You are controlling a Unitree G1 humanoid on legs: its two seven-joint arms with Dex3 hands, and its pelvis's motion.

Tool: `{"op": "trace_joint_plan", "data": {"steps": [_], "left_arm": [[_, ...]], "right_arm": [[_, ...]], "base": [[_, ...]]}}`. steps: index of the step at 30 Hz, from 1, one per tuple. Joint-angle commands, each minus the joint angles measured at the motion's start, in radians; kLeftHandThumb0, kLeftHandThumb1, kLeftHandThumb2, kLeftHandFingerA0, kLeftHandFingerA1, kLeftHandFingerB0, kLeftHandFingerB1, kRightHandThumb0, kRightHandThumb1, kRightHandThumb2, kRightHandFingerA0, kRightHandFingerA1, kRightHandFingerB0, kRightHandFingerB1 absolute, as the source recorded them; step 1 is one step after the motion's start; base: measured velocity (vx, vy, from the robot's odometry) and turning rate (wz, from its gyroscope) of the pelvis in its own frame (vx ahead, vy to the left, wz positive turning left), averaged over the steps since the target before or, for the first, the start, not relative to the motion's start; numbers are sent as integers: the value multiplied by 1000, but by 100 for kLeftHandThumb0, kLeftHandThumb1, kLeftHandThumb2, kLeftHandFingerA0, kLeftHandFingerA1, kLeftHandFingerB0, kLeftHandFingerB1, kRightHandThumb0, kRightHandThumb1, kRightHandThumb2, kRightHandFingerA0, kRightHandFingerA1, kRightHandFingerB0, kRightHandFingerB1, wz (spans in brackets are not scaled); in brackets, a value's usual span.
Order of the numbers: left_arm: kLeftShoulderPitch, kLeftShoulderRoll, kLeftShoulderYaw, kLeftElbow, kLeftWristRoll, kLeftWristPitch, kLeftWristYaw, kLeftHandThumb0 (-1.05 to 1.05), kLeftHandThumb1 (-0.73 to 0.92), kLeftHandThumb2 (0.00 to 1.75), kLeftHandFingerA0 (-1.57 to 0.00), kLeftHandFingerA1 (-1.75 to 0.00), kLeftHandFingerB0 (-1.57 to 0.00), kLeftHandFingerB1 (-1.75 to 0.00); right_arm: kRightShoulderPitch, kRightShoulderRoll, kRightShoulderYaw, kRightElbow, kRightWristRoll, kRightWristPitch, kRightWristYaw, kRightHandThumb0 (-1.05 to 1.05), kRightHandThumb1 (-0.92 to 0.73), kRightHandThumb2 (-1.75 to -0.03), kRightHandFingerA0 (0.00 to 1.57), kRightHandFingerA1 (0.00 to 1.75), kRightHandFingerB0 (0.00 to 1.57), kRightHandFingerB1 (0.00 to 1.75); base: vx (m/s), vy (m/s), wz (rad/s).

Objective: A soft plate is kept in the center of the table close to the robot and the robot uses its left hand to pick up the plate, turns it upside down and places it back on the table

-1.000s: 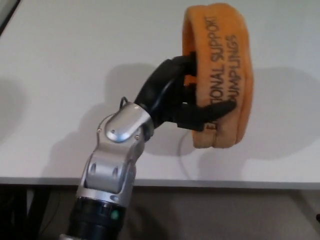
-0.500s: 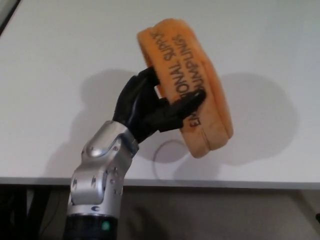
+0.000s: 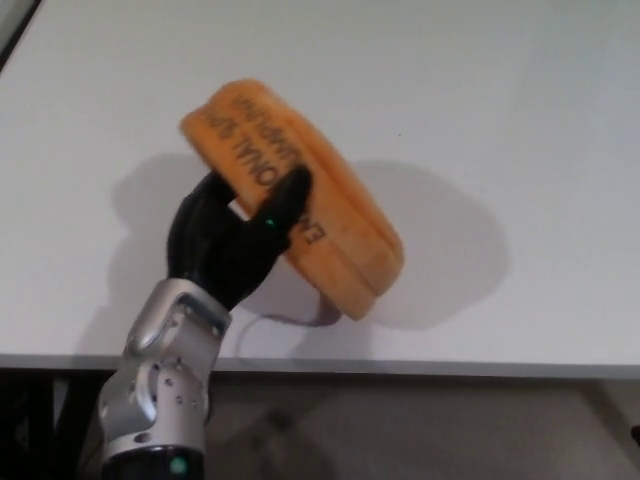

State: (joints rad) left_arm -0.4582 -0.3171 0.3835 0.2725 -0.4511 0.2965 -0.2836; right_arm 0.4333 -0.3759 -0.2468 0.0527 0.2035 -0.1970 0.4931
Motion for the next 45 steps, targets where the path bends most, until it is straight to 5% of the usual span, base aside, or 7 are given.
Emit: {"op": "trace_joint_plan", "data": {"steps": [1,8,16,17,21,23,45], "left_arm": [[-9,-295,243,29,-454,-67,366,-8,60,69,-94,-175,-42,-171],[-41,-255,247,10,-431,16,599,-15,53,76,-122,-161,-28,-52],[-43,-205,230,5,-432,100,710,-9,58,69,-93,-175,-38,-54],[-51,-196,227,7,-425,108,730,-9,57,67,-93,-175,-35,-46],[-59,-177,217,7,-433,133,759,-9,58,67,-93,-175,-26,-40],[-60,-165,214,7,-442,151,764,-9,59,65,-92,-175,-24,-35],[-27,-51,99,89,-342,329,873,-8,61,67,-95,-175,-16,-35]], "right_arm": [[3,-17,-14,-1,-11,25,-15,-83,-75,-88,58,51,34,42],[5,-21,-13,-1,-21,15,-16,-76,-92,-69,61,43,37,34],[-1,-20,-14,3,-14,18,-14,-77,-92,-69,62,44,39,35],[-4,-19,-13,1,-13,22,-15,-73,-73,-111,54,59,30,49],[-9,-21,-13,-2,-18,21,-19,-77,-92,-69,62,44,39,35],[-15,-20,-13,7,-19,15,-19,-72,-74,-111,55,59,32,50],[-28,-19,-11,2,-19,26,-21,-75,-74,-111,56,59,32,50]], "base": [[0,0,0],[0,0,0],[0,0,0],[0,0,0],[0,0,0],[0,0,0],[0,0,0]]}}
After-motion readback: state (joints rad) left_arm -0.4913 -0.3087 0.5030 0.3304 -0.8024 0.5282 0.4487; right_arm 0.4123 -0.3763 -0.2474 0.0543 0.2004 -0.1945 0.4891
